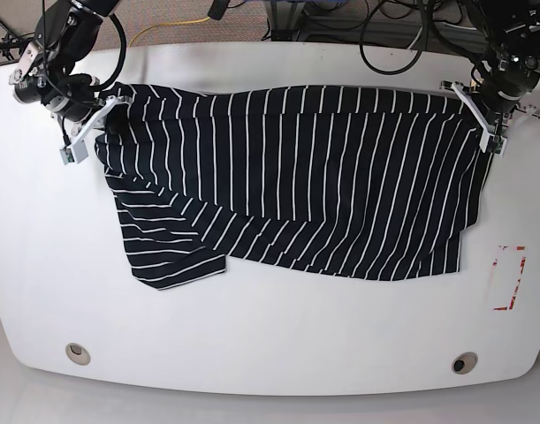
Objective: Fold the T-shirt properly
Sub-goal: 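Swing the held shirt down and drag it back across the table, then shift the right gripper along the shirt edge toward the left gripper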
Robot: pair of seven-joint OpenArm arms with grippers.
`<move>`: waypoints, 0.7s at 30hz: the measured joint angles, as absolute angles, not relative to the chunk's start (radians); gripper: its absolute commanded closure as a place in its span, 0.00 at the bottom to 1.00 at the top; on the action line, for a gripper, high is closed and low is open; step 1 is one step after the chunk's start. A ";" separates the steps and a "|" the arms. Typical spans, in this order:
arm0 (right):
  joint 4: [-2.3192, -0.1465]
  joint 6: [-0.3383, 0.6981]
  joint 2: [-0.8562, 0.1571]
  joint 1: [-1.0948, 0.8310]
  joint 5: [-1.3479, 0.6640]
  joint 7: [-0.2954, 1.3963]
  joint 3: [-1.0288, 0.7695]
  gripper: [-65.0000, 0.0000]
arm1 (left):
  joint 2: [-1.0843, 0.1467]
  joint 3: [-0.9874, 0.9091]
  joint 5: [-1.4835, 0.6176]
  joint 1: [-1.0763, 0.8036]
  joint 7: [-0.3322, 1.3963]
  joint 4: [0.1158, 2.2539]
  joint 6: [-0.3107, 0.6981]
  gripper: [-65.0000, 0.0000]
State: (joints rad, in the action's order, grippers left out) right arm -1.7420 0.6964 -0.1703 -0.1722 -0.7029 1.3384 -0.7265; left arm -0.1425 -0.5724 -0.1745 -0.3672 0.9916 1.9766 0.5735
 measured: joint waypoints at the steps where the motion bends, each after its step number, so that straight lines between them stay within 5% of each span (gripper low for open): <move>1: -1.745 0.697 -0.171 -0.155 -0.708 1.337 -0.726 1.00 | -0.143 -0.577 -0.178 -0.364 0.985 1.977 0.574 1.00; 10: -1.666 0.699 -0.183 0.057 -0.695 1.332 -0.601 1.00 | -0.149 -0.585 -0.172 -0.362 0.986 1.977 0.574 1.00; 21: -1.211 0.692 -0.236 0.376 -0.684 1.128 -0.405 0.97 | -0.152 -0.587 -0.166 -0.313 0.987 1.976 0.574 1.00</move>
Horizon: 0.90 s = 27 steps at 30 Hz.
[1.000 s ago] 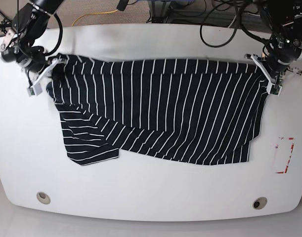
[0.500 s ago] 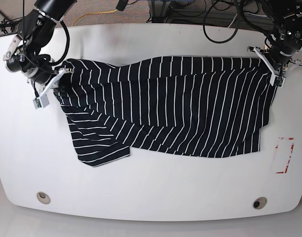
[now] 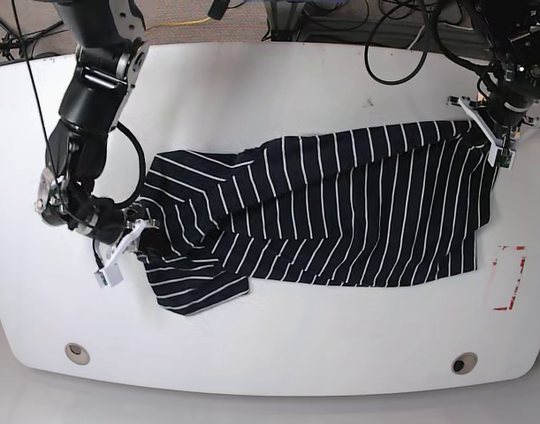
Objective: Fold the T-shirt properly
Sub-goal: 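Shift the right gripper along the shirt edge toward the left gripper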
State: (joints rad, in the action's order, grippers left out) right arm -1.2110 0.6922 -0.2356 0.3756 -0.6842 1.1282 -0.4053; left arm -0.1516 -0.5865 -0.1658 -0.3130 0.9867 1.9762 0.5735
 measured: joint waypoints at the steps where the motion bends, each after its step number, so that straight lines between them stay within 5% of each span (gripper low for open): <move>1: -1.176 0.691 -0.237 0.397 -0.691 1.108 -0.384 0.93 | -0.151 -0.587 -0.166 -0.304 0.986 1.977 0.573 1.00; 8: -0.973 0.689 -0.275 0.497 -0.687 0.992 -0.265 0.41 | -0.163 -0.583 -0.159 -0.247 0.993 1.974 0.573 1.00; 12: -1.040 0.688 -0.282 0.470 -0.699 1.006 -0.274 0.24 | -0.167 -0.583 -0.159 -0.209 0.995 1.974 0.573 1.00; 27: -1.356 0.690 -0.287 0.089 -0.702 1.100 -0.426 0.24 | -0.167 -0.561 -0.159 -0.188 0.994 1.959 0.569 1.00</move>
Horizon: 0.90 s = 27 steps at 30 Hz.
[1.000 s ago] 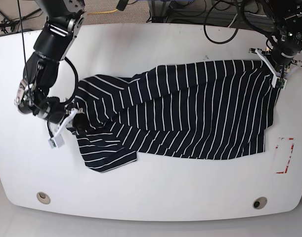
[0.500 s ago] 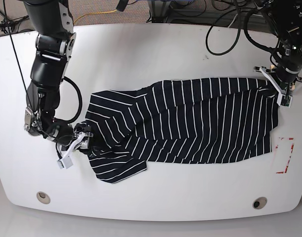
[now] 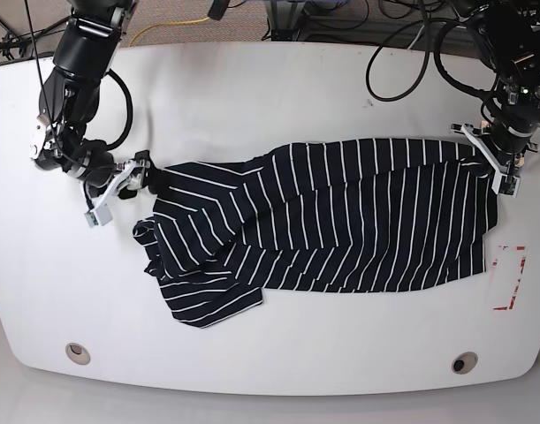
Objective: Fold the T-shirt properly
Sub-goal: 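Shift the right gripper along the shirt edge toward the left gripper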
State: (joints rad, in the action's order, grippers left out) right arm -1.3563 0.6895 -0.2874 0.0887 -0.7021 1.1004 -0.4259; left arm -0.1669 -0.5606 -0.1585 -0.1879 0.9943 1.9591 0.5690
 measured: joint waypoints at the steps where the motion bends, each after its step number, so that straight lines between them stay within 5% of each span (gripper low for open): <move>1: -1.356 0.689 -0.279 0.075 -0.697 1.100 -0.427 0.24 | -0.167 -0.561 -0.158 -0.188 0.995 1.959 0.569 1.00; 13: -1.372 0.699 -0.155 0.034 -0.714 1.062 -0.420 0.25 | -0.167 -0.560 -0.158 -0.186 0.994 1.959 0.569 1.00; 17: -1.372 0.700 -0.135 0.034 -0.713 1.060 -0.419 0.47 | -0.167 -0.564 -0.158 -0.189 0.995 1.959 0.569 1.00; 22: -1.367 0.696 -0.133 0.031 -0.691 1.049 -0.418 0.95 | -0.167 -0.564 -0.159 -0.201 0.995 1.959 0.569 1.00; 27: -1.401 0.695 -0.133 0.020 -0.691 1.051 -0.418 1.00 | -0.166 -0.564 -0.159 -0.202 0.994 1.959 0.569 1.00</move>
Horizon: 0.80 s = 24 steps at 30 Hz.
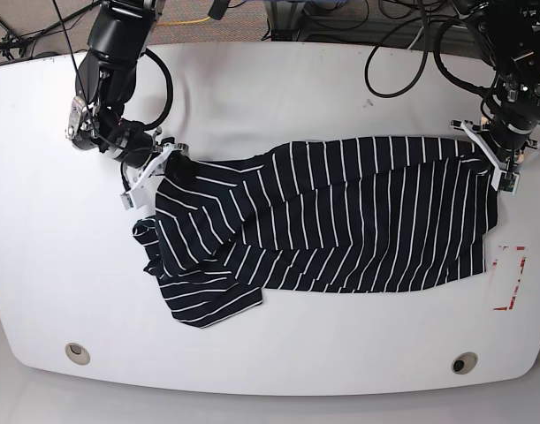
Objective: Fold the T-shirt properly
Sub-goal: 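Shift the right gripper along the shirt edge toward the left gripper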
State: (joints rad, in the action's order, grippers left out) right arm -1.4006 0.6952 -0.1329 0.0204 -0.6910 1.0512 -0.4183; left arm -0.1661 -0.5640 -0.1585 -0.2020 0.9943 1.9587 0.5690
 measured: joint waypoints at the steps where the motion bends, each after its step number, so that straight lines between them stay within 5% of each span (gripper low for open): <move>1: -1.434 0.694 -0.133 0.004 -0.694 1.047 -0.419 1.00 | -0.165 -0.564 -0.159 -0.202 0.994 1.959 0.569 1.00; 17: -1.994 0.693 -0.135 -0.450 -0.702 1.077 -0.426 1.00 | -0.134 -0.564 -0.158 -0.334 0.978 1.964 0.570 1.00; 24: -2.002 0.693 -0.136 -0.397 -0.695 1.077 -0.456 1.00 | -0.106 -0.480 -0.147 -0.286 0.874 1.964 0.565 1.00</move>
State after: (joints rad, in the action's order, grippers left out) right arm -2.0018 0.6926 -0.1364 -0.3973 -0.6949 1.0775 -0.4564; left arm -0.1062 -0.4805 -0.1474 -0.2859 0.8742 1.9644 0.5652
